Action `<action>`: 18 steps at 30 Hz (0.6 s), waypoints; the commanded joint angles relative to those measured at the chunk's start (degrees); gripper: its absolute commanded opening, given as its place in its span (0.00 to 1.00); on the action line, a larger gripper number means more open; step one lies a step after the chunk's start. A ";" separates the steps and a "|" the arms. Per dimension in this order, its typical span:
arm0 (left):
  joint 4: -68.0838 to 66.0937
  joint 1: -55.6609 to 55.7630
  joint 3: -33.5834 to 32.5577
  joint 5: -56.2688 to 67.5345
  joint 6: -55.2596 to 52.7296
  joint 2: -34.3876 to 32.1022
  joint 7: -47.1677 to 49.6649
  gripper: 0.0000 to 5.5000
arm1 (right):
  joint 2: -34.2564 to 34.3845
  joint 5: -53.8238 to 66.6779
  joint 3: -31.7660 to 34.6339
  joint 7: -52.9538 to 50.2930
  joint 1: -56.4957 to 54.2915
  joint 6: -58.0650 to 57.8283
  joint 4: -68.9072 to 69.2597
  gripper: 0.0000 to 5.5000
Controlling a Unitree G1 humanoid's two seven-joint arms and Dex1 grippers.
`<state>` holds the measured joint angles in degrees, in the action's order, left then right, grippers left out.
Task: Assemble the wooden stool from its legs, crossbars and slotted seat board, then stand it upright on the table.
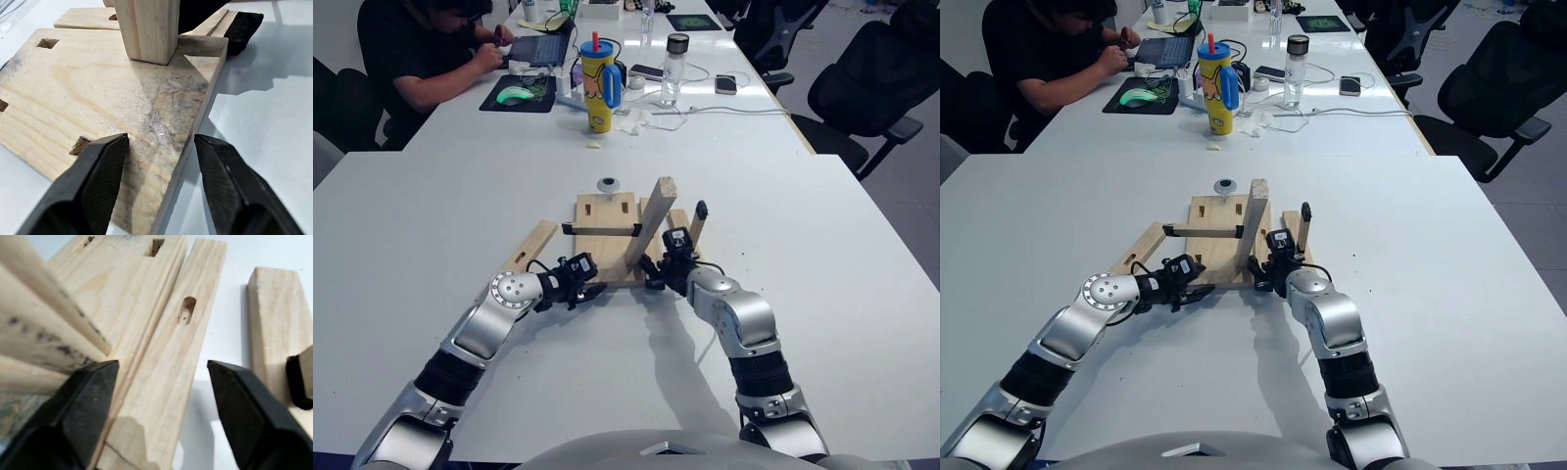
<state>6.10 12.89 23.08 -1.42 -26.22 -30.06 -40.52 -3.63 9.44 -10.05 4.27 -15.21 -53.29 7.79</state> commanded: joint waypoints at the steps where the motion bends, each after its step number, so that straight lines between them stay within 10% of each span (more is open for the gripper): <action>1: -4.64 -5.58 3.86 -1.19 -4.17 -1.11 -2.26 0.46 | -1.19 -1.32 0.11 0.01 2.17 -2.42 -2.95 0.48; 10: -8.94 -5.63 1.31 -2.19 -1.29 -6.81 -4.24 0.46 | 4.43 5.30 11.35 -0.59 2.07 -7.37 0.95 0.35; 18: -7.68 -4.73 1.85 -0.95 -1.35 -5.37 -5.64 0.46 | -0.80 1.39 1.69 2.15 2.89 -5.05 2.04 0.39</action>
<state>2.36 13.67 21.06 -1.21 -21.29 -35.56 -44.00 -3.32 11.88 -5.88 5.87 -14.00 -57.66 10.44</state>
